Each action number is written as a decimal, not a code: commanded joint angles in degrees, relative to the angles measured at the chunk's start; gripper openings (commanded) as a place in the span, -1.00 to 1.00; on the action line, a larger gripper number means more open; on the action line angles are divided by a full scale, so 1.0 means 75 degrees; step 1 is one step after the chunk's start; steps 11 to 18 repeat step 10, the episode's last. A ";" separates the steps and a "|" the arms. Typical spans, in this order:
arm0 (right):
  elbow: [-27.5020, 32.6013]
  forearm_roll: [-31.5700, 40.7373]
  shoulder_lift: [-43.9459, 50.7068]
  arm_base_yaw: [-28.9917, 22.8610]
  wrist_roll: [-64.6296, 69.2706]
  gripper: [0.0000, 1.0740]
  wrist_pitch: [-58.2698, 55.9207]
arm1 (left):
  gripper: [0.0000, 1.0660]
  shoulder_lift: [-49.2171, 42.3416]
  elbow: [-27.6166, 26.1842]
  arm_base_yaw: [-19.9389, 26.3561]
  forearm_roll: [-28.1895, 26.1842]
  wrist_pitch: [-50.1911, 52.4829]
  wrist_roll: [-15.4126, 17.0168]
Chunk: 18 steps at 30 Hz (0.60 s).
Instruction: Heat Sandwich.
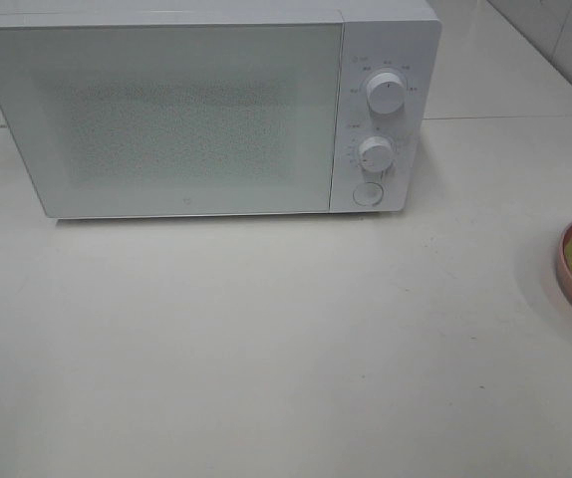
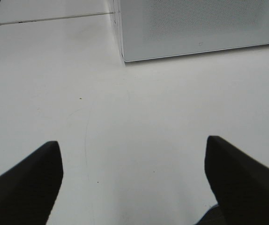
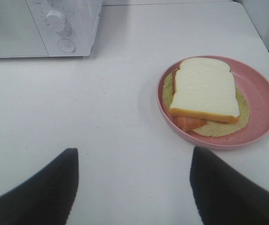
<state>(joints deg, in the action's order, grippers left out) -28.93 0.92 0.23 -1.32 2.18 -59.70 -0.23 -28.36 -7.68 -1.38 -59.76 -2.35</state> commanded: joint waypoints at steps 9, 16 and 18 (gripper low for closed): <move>0.0023 -0.0046 0.0199 0.0038 0.0069 0.23 0.0038 | 0.43 -0.0130 0.0015 0.0008 -0.0061 0.0038 -0.0023; 0.0023 -0.0046 0.0199 0.0038 0.0069 0.23 0.0038 | 0.43 -0.0130 0.0015 0.0008 -0.0061 0.0038 -0.0023; 0.0023 -0.0046 0.0199 0.0038 0.0069 0.23 0.0038 | 0.43 -0.0130 0.0015 0.0008 -0.0061 0.0038 -0.0023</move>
